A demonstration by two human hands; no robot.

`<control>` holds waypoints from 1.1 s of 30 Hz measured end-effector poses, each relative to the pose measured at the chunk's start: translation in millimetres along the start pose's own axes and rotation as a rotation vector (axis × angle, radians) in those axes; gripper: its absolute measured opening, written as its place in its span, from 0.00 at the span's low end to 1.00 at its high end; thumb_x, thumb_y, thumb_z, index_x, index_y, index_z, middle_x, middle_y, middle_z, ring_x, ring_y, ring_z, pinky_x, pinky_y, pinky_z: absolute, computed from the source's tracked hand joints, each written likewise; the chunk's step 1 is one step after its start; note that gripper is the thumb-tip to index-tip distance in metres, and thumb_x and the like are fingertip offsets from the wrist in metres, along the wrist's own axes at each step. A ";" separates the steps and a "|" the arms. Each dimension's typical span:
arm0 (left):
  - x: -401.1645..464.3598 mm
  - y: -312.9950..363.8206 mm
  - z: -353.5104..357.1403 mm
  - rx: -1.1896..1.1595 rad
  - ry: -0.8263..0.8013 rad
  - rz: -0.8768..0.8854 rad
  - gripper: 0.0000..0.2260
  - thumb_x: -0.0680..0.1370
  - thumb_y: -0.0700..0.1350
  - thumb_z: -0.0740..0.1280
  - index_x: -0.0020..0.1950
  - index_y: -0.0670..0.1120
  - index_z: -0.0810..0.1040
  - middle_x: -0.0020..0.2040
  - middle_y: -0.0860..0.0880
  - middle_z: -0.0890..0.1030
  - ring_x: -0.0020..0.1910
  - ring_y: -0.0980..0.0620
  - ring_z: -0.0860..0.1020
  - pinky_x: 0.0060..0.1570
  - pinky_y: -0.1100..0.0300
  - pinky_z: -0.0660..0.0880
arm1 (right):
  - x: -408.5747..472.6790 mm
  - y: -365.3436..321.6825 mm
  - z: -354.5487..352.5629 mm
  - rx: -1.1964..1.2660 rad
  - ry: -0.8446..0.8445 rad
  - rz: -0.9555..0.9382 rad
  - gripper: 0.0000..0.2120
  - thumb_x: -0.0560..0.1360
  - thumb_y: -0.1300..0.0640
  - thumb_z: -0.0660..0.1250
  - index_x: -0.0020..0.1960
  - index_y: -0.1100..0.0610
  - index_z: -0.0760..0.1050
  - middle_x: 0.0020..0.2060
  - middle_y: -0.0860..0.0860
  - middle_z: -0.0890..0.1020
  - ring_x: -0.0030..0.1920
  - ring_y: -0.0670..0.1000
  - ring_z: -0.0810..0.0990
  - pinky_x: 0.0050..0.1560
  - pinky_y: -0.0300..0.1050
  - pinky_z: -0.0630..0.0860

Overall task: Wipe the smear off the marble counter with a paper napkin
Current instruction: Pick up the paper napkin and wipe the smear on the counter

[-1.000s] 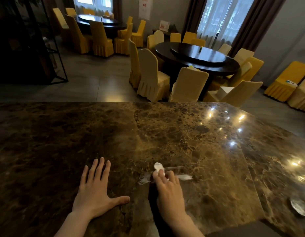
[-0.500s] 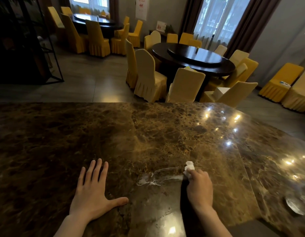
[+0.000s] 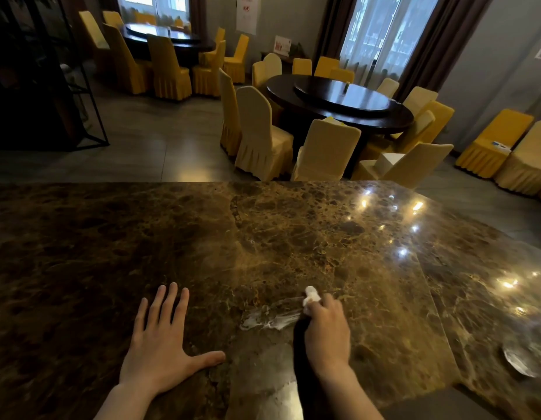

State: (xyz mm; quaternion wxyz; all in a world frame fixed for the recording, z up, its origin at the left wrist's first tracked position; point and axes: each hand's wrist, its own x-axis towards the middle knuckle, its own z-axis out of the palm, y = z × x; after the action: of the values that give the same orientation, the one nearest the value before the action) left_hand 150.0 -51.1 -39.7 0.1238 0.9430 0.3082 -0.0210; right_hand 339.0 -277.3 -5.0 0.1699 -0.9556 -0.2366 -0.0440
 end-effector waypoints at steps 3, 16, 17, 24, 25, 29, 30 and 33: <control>0.5 0.2 -1.4 0.015 -0.008 -0.003 0.66 0.55 0.92 0.44 0.80 0.51 0.30 0.82 0.50 0.30 0.79 0.49 0.26 0.82 0.41 0.35 | -14.3 -30.8 10.7 0.009 -0.101 -0.216 0.11 0.75 0.61 0.66 0.56 0.54 0.80 0.52 0.49 0.77 0.53 0.51 0.72 0.41 0.43 0.75; -0.3 2.6 -4.0 0.025 -0.024 -0.011 0.66 0.55 0.92 0.42 0.80 0.51 0.30 0.81 0.50 0.29 0.79 0.50 0.26 0.82 0.42 0.34 | 6.5 7.2 -19.5 -0.026 0.076 0.043 0.10 0.78 0.49 0.68 0.44 0.55 0.80 0.38 0.48 0.83 0.43 0.51 0.78 0.35 0.46 0.77; -0.1 2.4 -4.1 0.025 -0.025 -0.013 0.66 0.55 0.92 0.43 0.80 0.51 0.30 0.81 0.50 0.29 0.79 0.50 0.26 0.82 0.42 0.34 | 4.2 -0.4 -16.6 0.005 0.083 0.044 0.06 0.78 0.52 0.68 0.47 0.54 0.80 0.40 0.48 0.84 0.44 0.50 0.78 0.36 0.45 0.77; 0.1 2.9 -5.7 0.023 -0.040 -0.018 0.66 0.54 0.92 0.43 0.79 0.52 0.29 0.81 0.51 0.29 0.79 0.50 0.26 0.81 0.42 0.33 | -12.8 -14.4 5.4 0.068 -0.063 -0.222 0.09 0.73 0.61 0.71 0.50 0.50 0.83 0.44 0.46 0.79 0.48 0.50 0.76 0.39 0.44 0.75; -0.2 2.9 -5.9 0.029 -0.044 -0.020 0.66 0.54 0.92 0.43 0.79 0.52 0.29 0.81 0.51 0.28 0.79 0.50 0.26 0.81 0.42 0.33 | -7.1 -5.1 1.0 0.039 -0.037 -0.182 0.08 0.72 0.62 0.72 0.47 0.51 0.84 0.42 0.46 0.79 0.47 0.51 0.75 0.40 0.44 0.74; -0.3 3.3 -6.9 0.012 -0.042 -0.022 0.67 0.54 0.92 0.43 0.79 0.52 0.30 0.81 0.51 0.29 0.79 0.50 0.26 0.82 0.42 0.33 | 8.4 24.7 -14.5 -0.056 0.036 -0.064 0.09 0.73 0.64 0.69 0.45 0.52 0.84 0.40 0.48 0.81 0.47 0.53 0.73 0.48 0.49 0.73; -0.5 3.4 -7.3 0.019 -0.046 -0.022 0.67 0.54 0.92 0.43 0.79 0.51 0.30 0.81 0.50 0.29 0.79 0.50 0.26 0.82 0.42 0.33 | 8.6 24.3 -14.1 -0.042 0.024 -0.072 0.08 0.74 0.64 0.69 0.46 0.53 0.84 0.41 0.48 0.80 0.47 0.53 0.73 0.49 0.49 0.73; -0.5 4.6 -8.3 0.030 -0.063 -0.025 0.67 0.54 0.92 0.42 0.79 0.52 0.28 0.81 0.50 0.28 0.79 0.49 0.26 0.81 0.42 0.33 | 1.6 8.4 -8.2 0.037 -0.019 -0.160 0.05 0.75 0.60 0.70 0.47 0.53 0.84 0.42 0.48 0.77 0.47 0.52 0.74 0.48 0.46 0.74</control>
State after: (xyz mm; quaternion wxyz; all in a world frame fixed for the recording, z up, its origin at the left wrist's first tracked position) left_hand 152.0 -52.9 -30.6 0.1191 0.9397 0.3155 -0.0567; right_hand 344.3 -286.4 0.4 0.1810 -0.9307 -0.3148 -0.0440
